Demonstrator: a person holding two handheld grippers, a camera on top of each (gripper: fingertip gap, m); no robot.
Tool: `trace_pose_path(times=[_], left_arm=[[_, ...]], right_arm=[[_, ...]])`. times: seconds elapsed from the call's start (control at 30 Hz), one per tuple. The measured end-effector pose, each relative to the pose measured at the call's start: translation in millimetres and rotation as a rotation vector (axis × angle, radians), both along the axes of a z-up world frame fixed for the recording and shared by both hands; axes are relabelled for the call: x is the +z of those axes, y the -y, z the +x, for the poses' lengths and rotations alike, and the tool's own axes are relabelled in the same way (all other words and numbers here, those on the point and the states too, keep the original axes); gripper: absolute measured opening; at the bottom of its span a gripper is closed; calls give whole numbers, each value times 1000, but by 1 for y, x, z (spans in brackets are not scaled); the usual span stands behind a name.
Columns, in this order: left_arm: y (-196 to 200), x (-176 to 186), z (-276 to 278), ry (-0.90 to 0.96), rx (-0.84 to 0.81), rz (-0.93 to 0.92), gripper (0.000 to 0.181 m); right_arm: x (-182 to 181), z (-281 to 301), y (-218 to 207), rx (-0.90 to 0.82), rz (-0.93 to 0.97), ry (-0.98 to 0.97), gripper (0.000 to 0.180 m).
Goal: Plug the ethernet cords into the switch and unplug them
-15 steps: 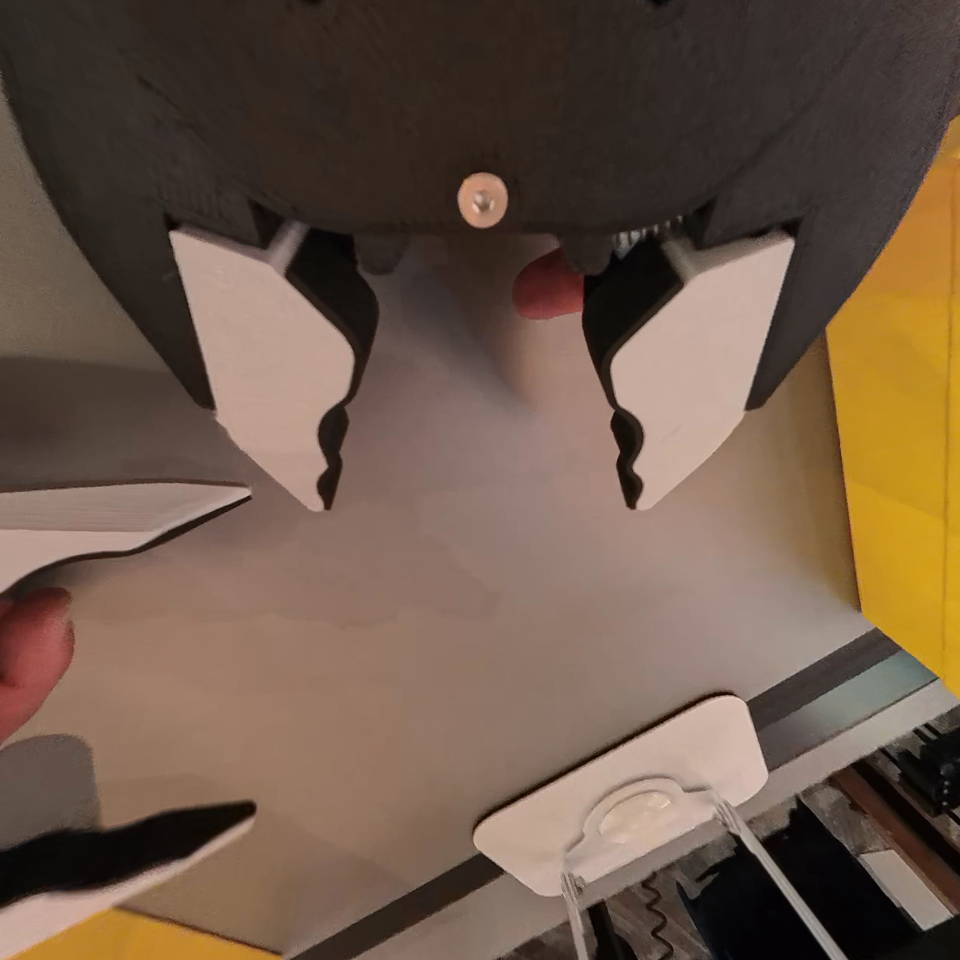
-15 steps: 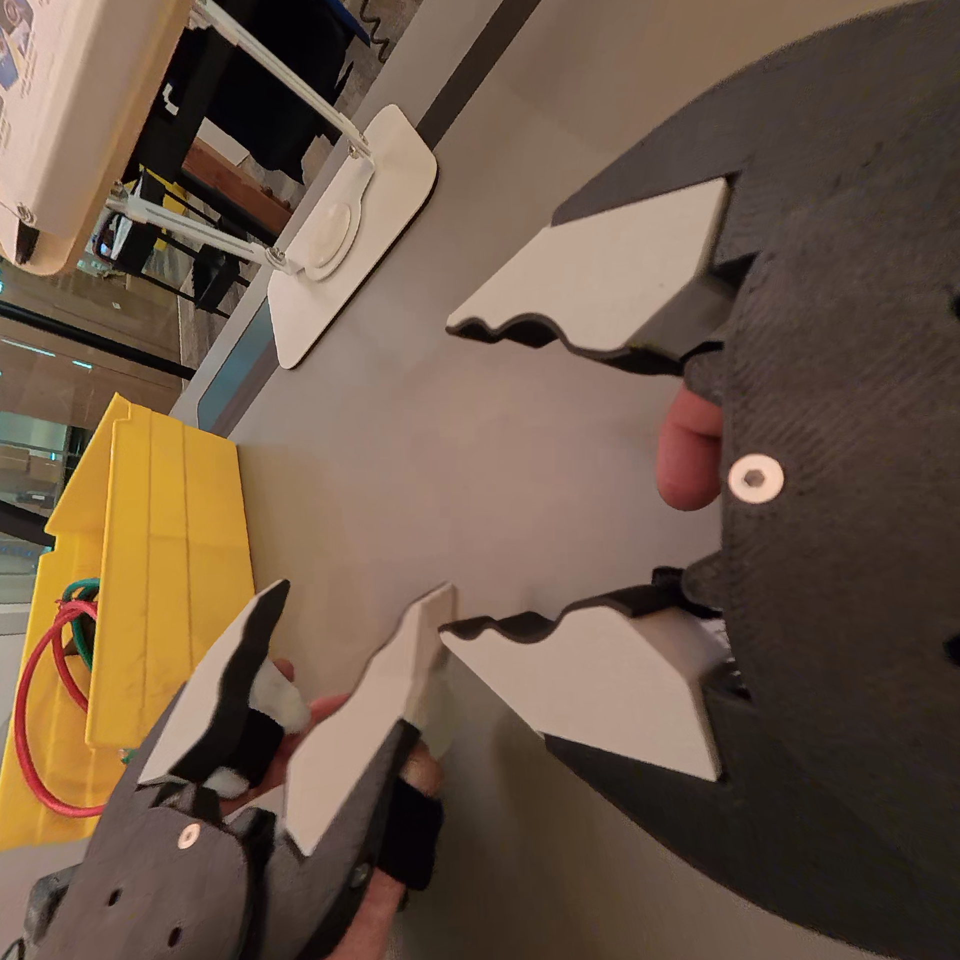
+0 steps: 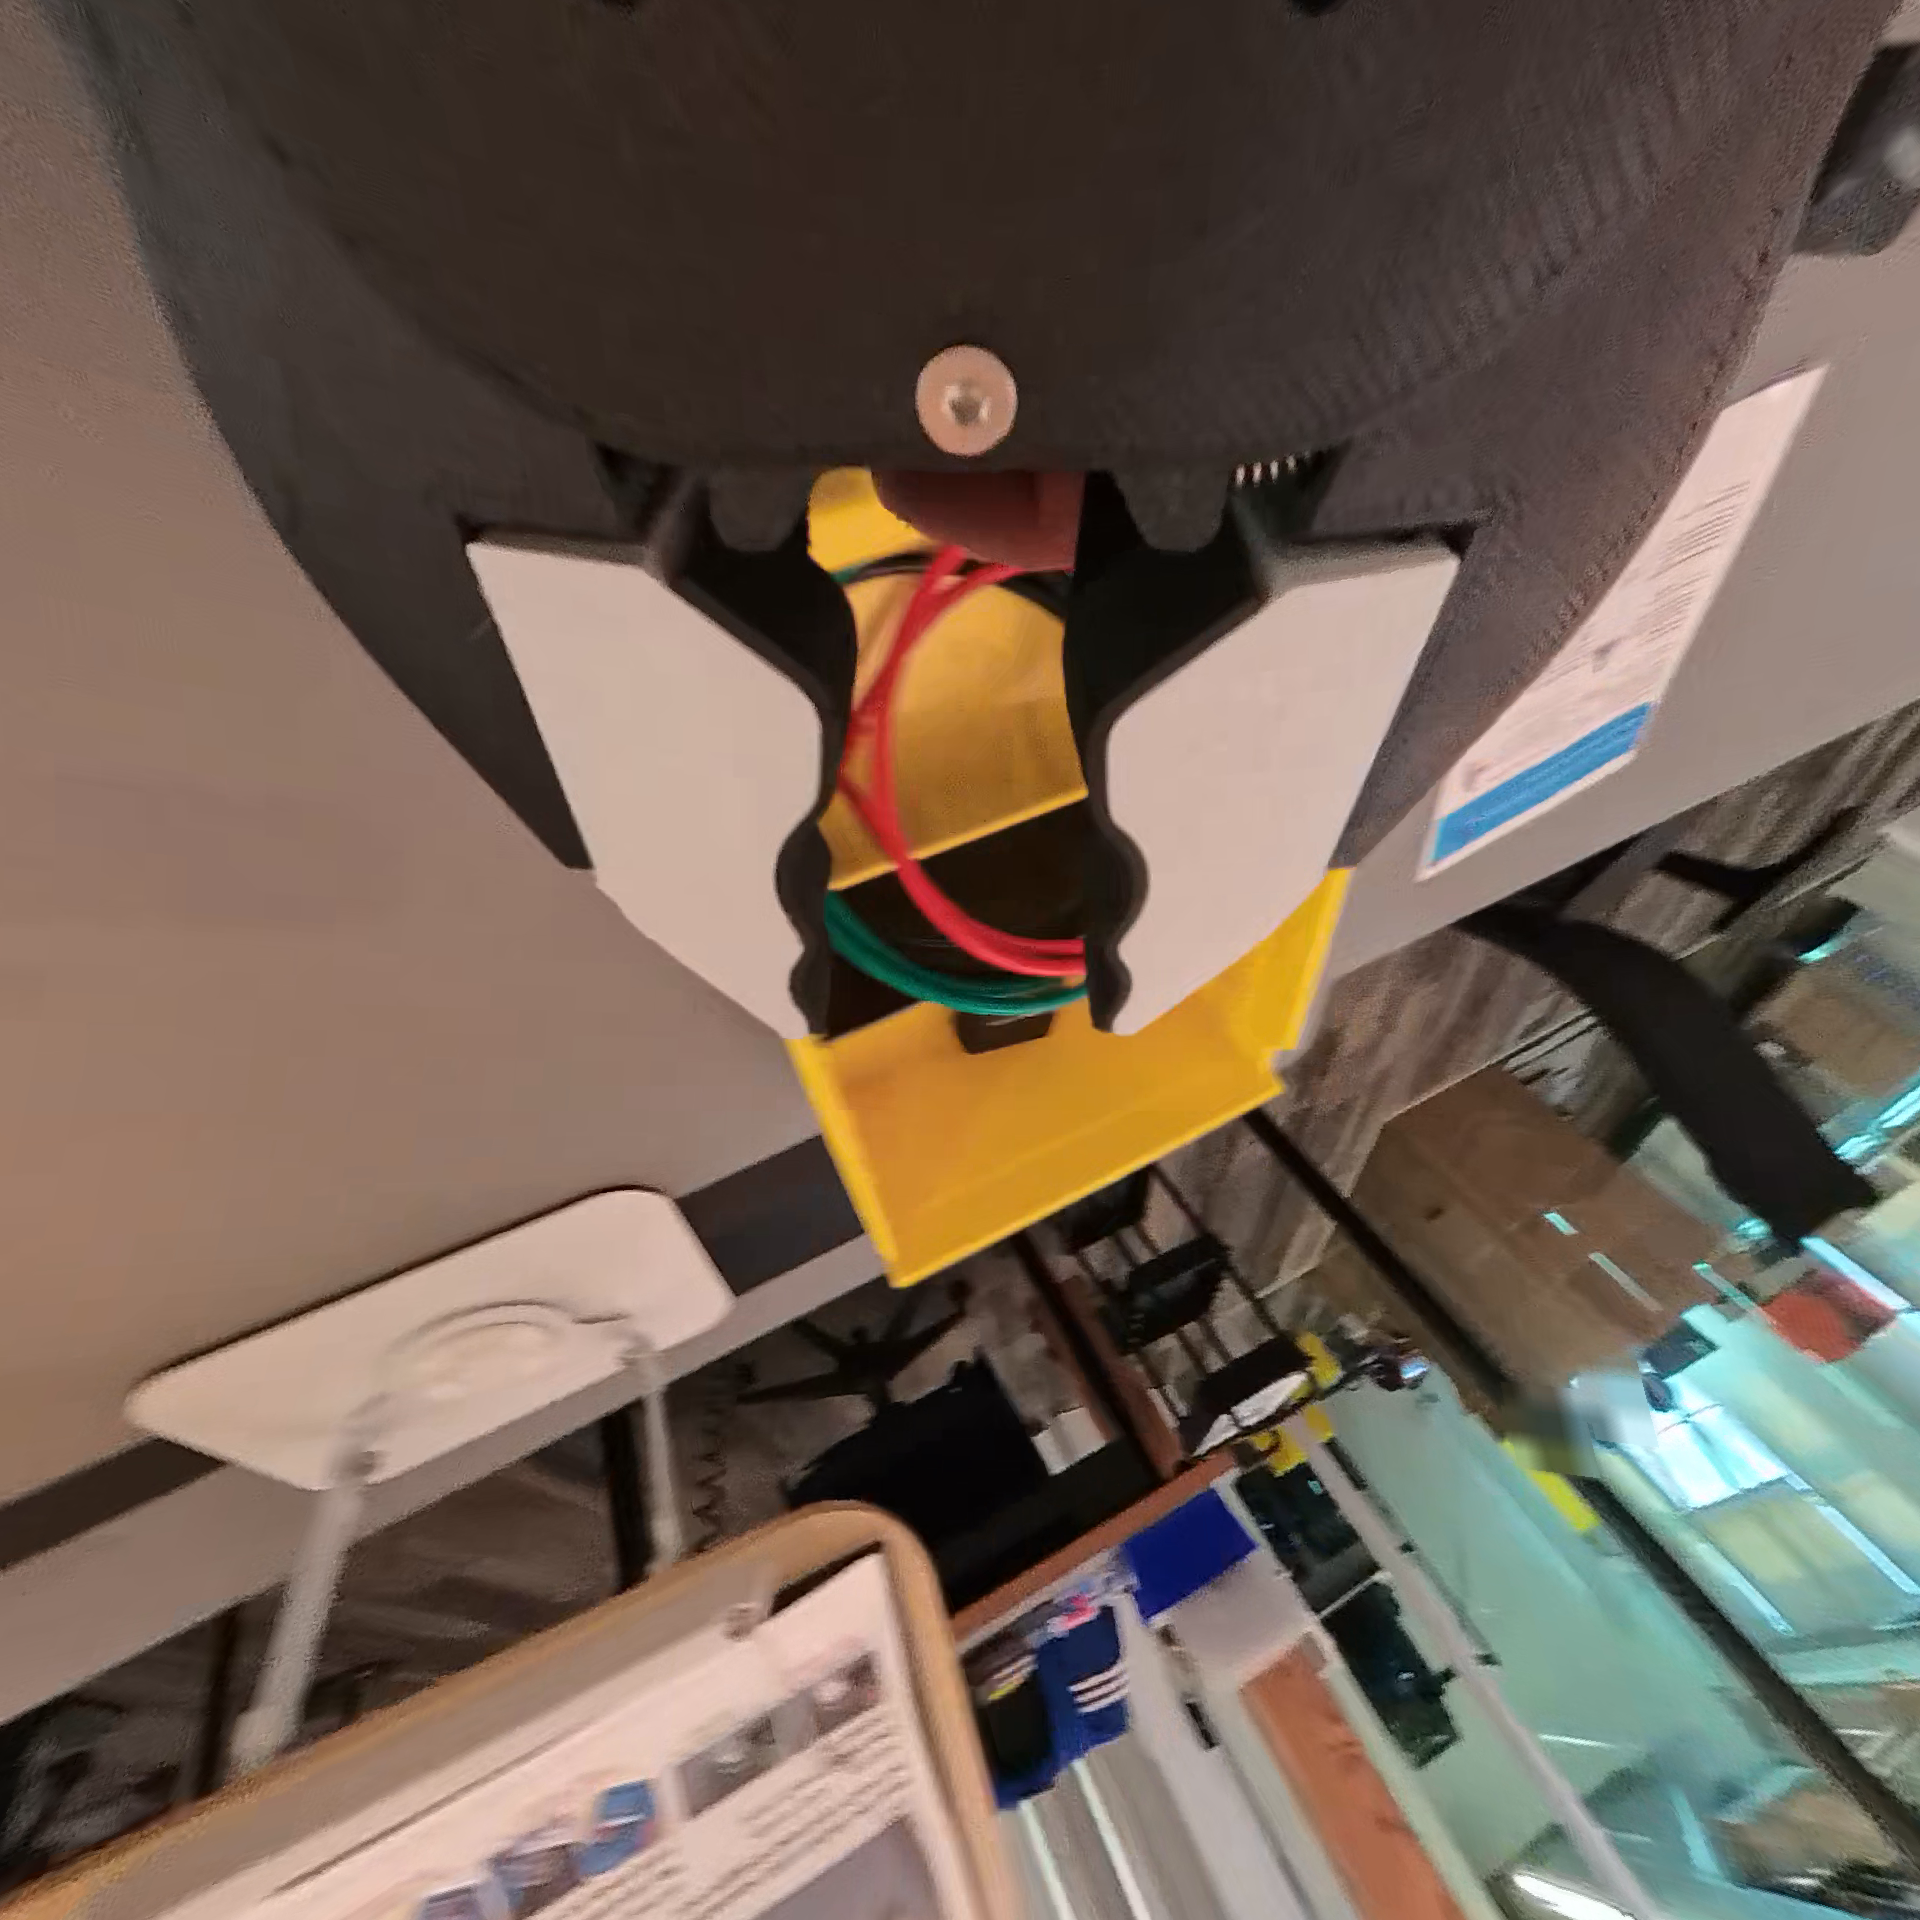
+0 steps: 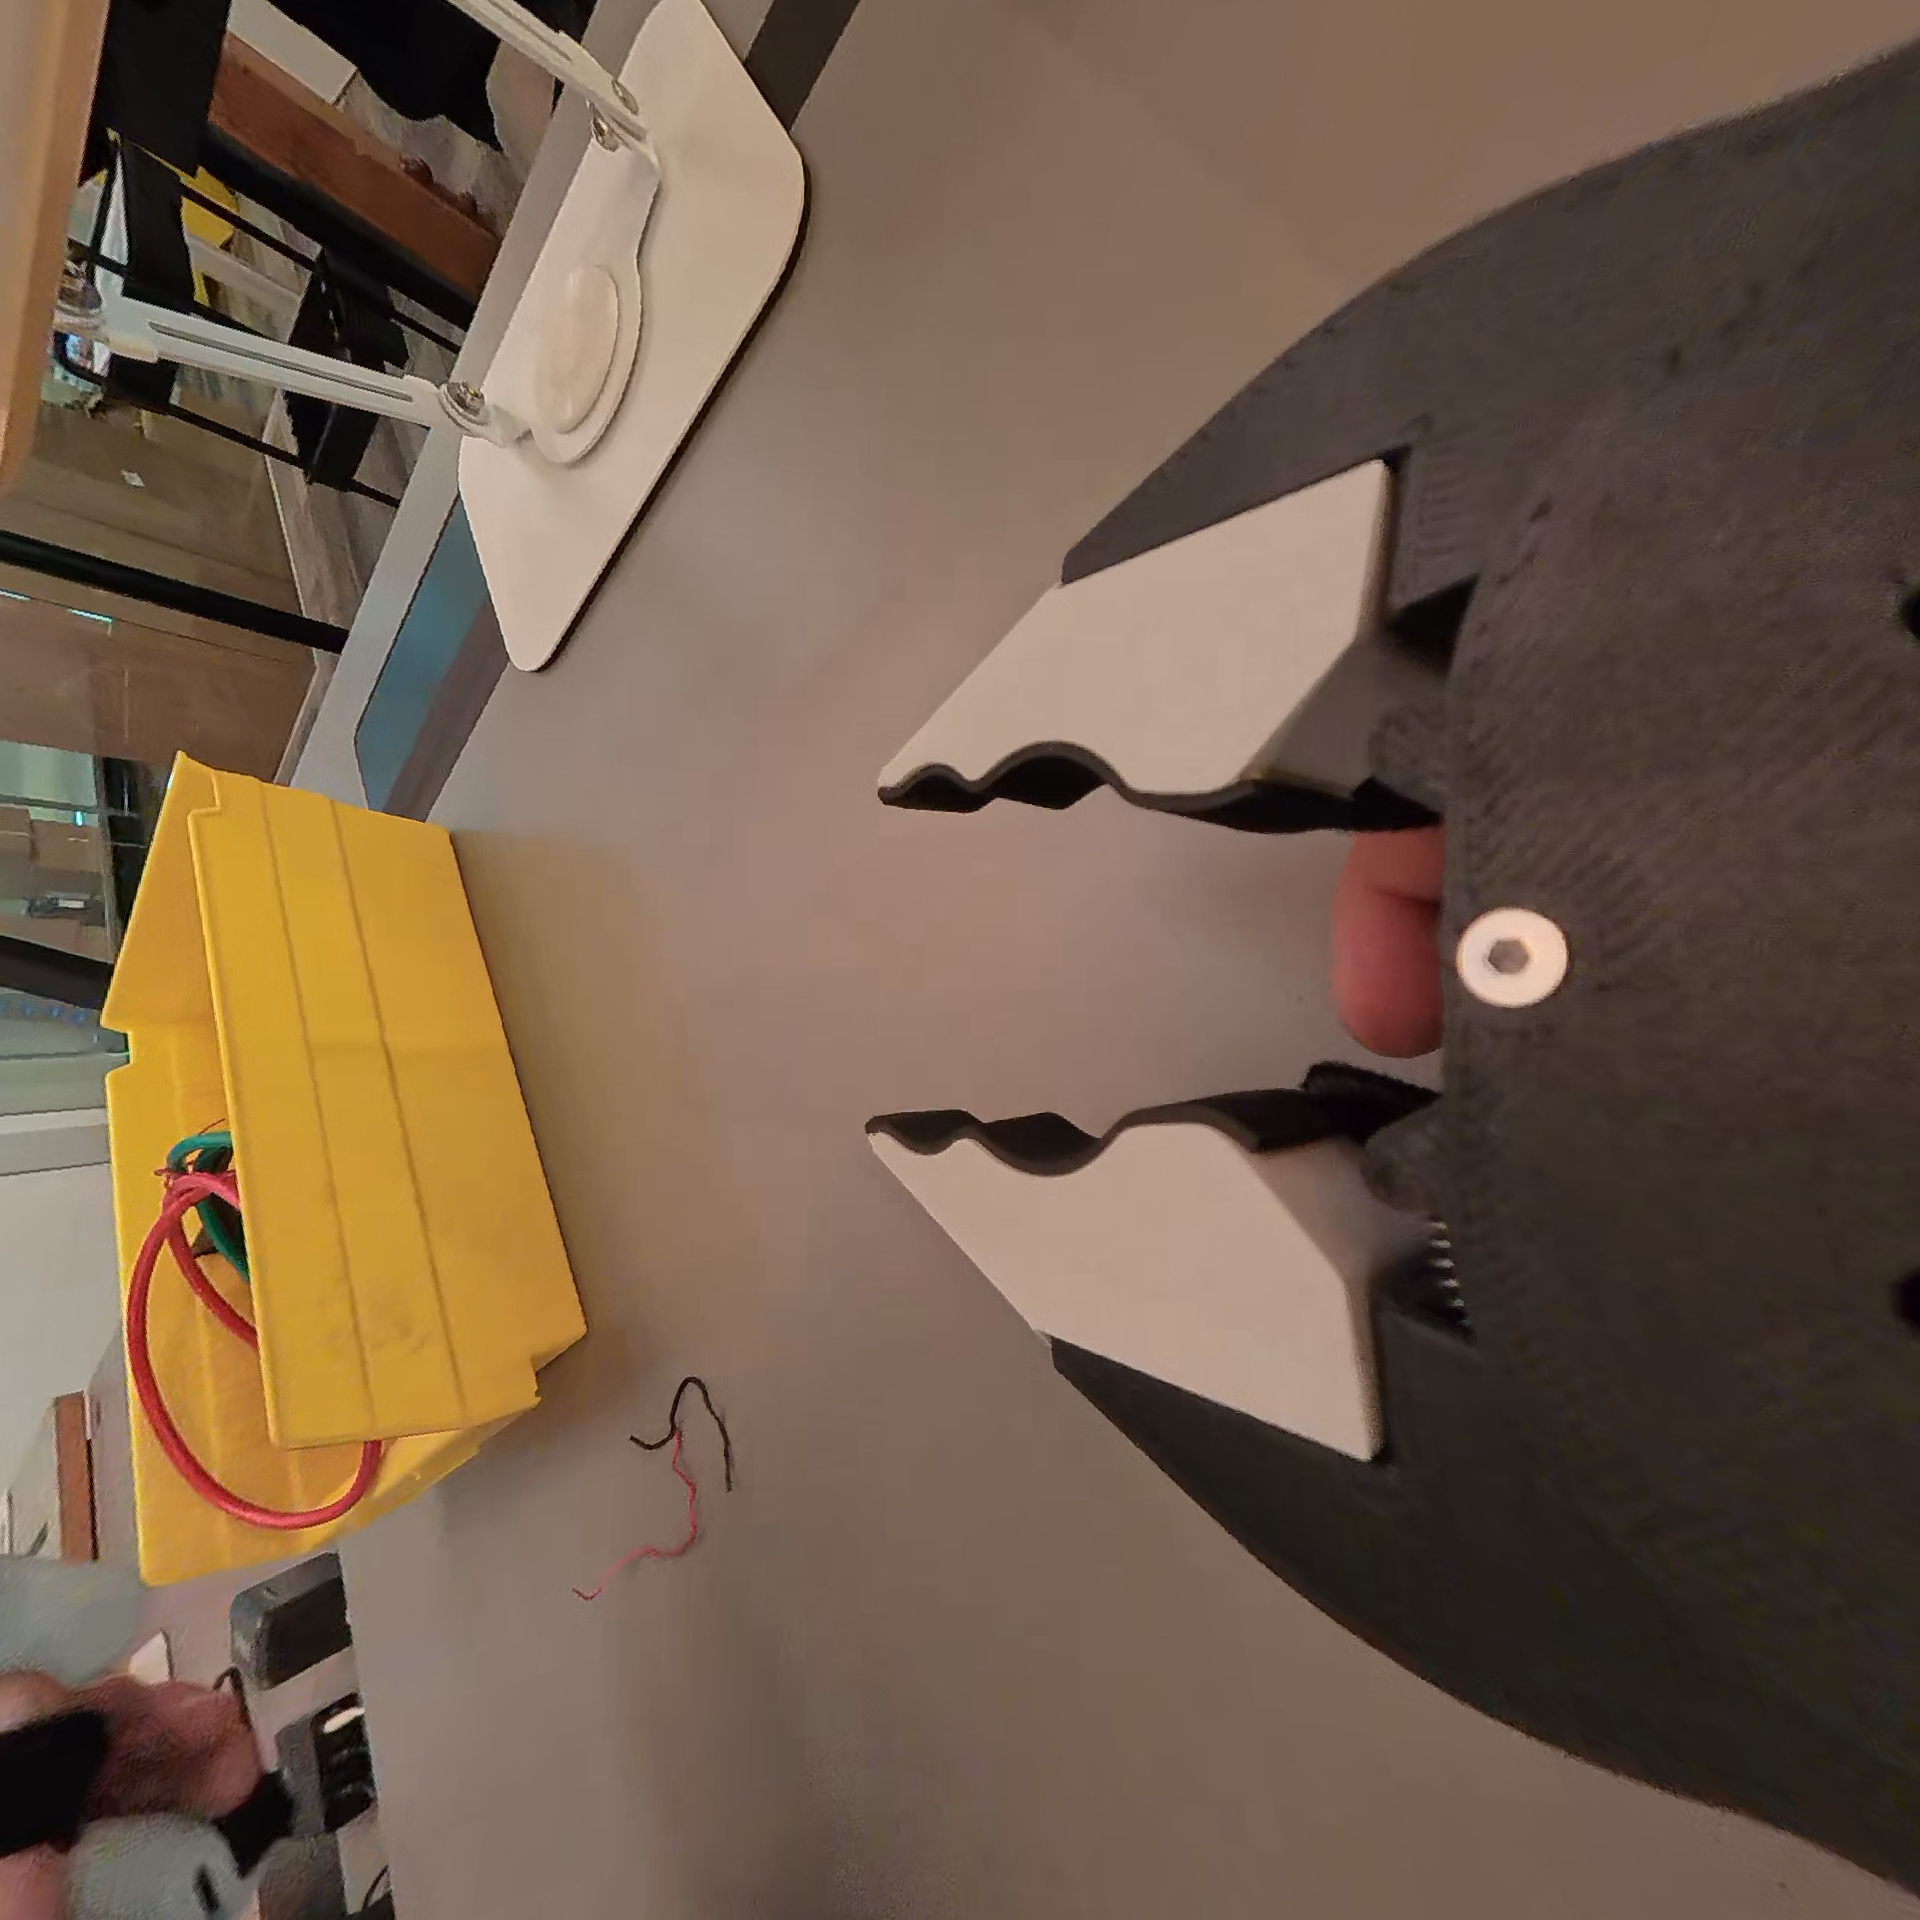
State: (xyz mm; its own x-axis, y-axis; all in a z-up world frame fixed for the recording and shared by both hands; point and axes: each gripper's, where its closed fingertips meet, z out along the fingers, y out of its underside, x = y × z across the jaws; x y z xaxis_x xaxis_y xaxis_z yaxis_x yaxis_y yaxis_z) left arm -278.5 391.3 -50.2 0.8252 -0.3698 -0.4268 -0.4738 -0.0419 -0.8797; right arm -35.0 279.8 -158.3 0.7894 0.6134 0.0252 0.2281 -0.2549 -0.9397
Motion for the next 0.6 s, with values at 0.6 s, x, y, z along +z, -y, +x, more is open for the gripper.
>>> trace_pose_path(times=[0.6], left_arm=[[-191, -99, -3, -339, -36, -862, 69]], right_arm=[[-8, -9, 4, 56, -29, 48, 56]])
